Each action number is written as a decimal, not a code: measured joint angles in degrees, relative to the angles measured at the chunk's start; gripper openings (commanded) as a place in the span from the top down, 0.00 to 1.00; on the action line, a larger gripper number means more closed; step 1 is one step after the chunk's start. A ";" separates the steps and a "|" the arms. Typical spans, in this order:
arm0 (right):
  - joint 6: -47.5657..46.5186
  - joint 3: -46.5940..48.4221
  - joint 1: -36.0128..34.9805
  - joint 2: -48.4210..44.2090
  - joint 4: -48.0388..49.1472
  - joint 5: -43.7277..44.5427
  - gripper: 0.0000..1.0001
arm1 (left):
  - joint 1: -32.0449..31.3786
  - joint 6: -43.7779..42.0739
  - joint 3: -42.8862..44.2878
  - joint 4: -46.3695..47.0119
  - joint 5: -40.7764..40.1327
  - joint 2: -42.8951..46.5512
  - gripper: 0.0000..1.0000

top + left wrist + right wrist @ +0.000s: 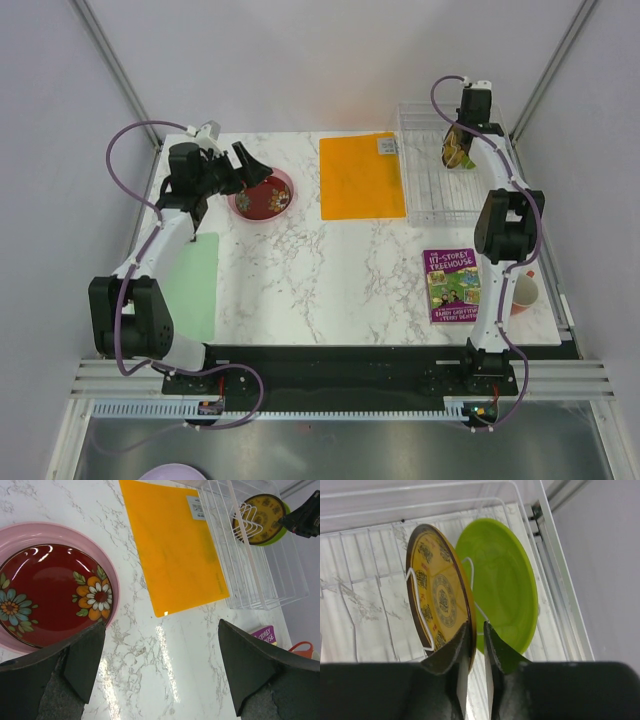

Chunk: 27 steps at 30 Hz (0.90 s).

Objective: Unload the plates from the dish rack

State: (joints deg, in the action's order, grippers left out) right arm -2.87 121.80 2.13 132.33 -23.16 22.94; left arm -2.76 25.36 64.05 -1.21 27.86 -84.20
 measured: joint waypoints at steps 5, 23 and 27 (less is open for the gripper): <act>-0.46 1.44 -0.37 1.46 1.11 -1.29 0.82 | 0.00 -0.17 -0.59 0.00 -0.50 0.00 0.00; -1.95 1.70 -0.50 2.32 2.16 -1.51 1.00 | 0.00 -0.61 -3.06 -0.13 -0.85 0.28 0.00; -4.44 -1.11 -1.70 0.63 4.68 2.54 1.00 | 0.00 -0.61 -3.21 -0.15 -0.83 0.28 0.00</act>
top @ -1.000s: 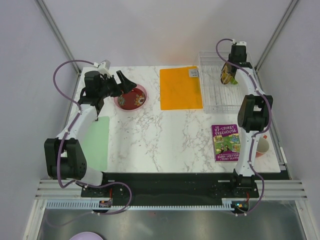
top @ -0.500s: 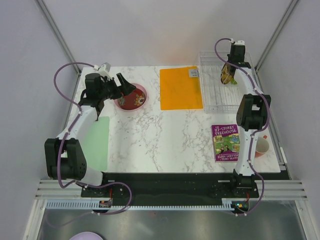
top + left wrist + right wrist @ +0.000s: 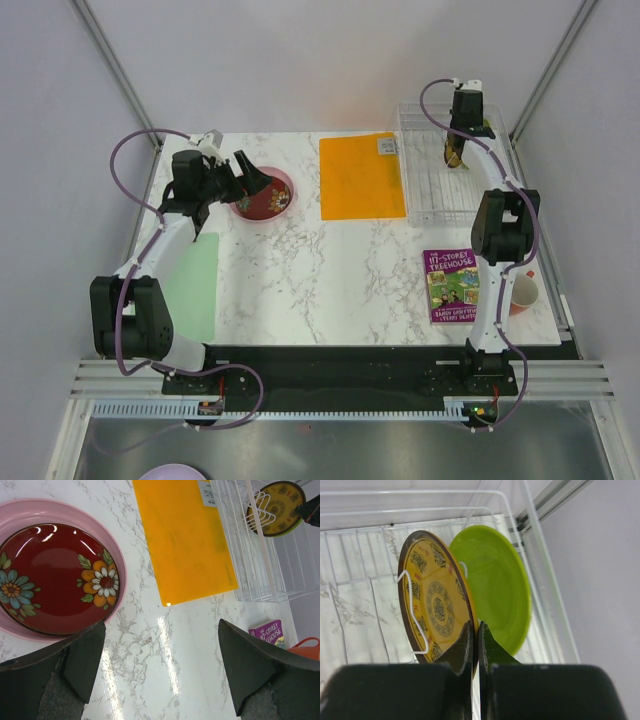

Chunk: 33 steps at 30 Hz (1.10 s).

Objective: Unload the plates from the dish rack

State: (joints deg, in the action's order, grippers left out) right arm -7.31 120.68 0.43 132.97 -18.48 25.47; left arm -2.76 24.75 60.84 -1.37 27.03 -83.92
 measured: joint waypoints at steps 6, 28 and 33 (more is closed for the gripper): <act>-6.54 -5.60 -3.89 -6.67 4.37 9.40 1.00 | 0.00 0.02 -0.17 0.02 0.00 -0.02 0.00; 0.63 -18.51 -14.51 -32.39 4.20 0.48 1.00 | -0.02 2.14 -0.61 6.91 3.82 -2.43 0.00; 12.13 -23.82 -17.18 -34.97 4.33 -13.38 1.00 | -0.28 4.79 -1.88 11.10 6.49 -4.83 0.00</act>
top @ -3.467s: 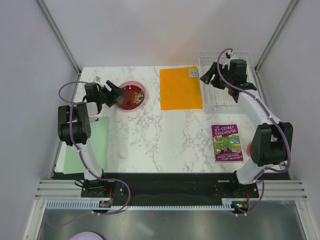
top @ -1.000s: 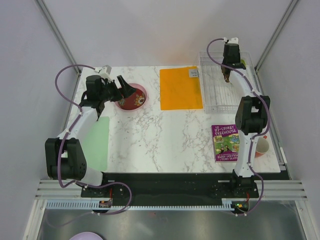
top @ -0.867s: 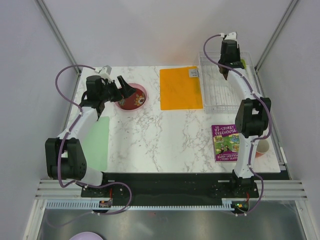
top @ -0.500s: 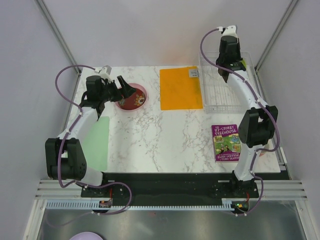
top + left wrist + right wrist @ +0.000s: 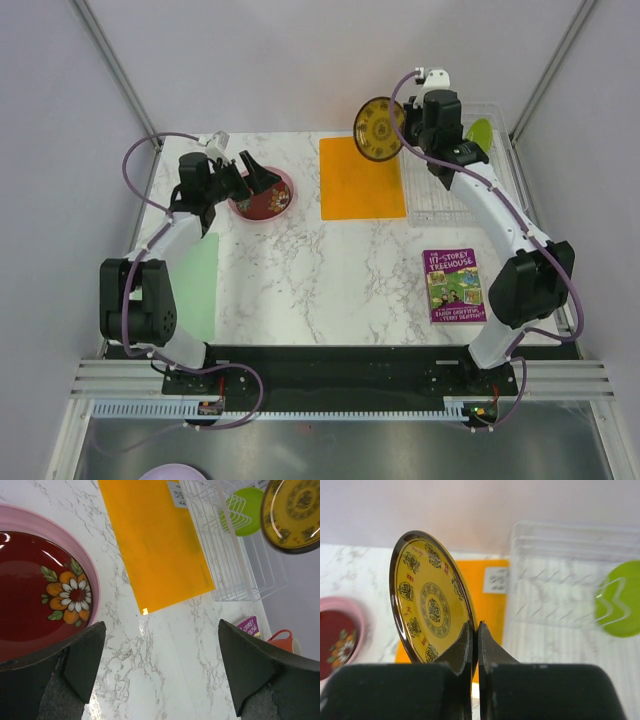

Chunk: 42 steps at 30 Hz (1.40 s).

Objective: Unload the plates from the dish rack

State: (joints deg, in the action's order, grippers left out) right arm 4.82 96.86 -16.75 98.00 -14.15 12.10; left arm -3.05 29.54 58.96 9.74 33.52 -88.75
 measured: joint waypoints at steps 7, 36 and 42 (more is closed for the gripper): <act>12.13 -8.72 -2.67 -0.04 0.81 -12.04 1.00 | -0.79 4.11 -2.23 6.95 2.62 -1.05 0.00; 26.84 -18.84 -10.14 0.20 12.28 -24.02 0.52 | -6.40 11.34 -3.21 18.47 2.95 -5.81 0.98; 26.23 -18.86 -9.84 -0.20 11.58 -22.62 0.47 | -3.02 9.57 -3.08 13.64 -1.05 -6.01 0.98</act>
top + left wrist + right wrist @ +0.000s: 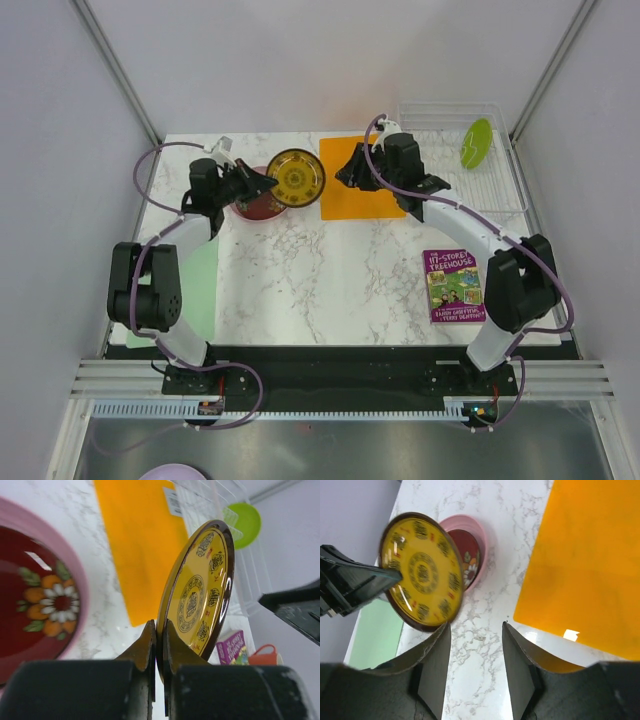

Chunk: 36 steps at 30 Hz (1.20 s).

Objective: Unload the plates from the dish rack

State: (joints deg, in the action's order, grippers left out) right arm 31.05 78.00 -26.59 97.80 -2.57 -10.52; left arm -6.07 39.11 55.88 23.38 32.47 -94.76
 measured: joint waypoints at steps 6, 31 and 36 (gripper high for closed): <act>-1.95 -2.67 4.35 -2.40 -2.19 1.46 0.47 | 7.96 -1.07 0.31 -3.65 -2.62 -2.08 0.98; -6.16 -7.45 13.51 -7.13 -5.68 1.33 0.47 | 11.26 -4.52 4.61 -10.86 -8.22 -12.90 0.71; -6.91 -7.50 14.12 -7.82 -6.19 1.38 0.47 | 11.43 -4.98 5.27 -11.02 -8.39 -13.64 0.52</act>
State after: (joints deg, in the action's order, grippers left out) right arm 24.14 70.50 -12.47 89.97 -8.75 -9.15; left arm 5.37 34.13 61.14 12.36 24.08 -108.40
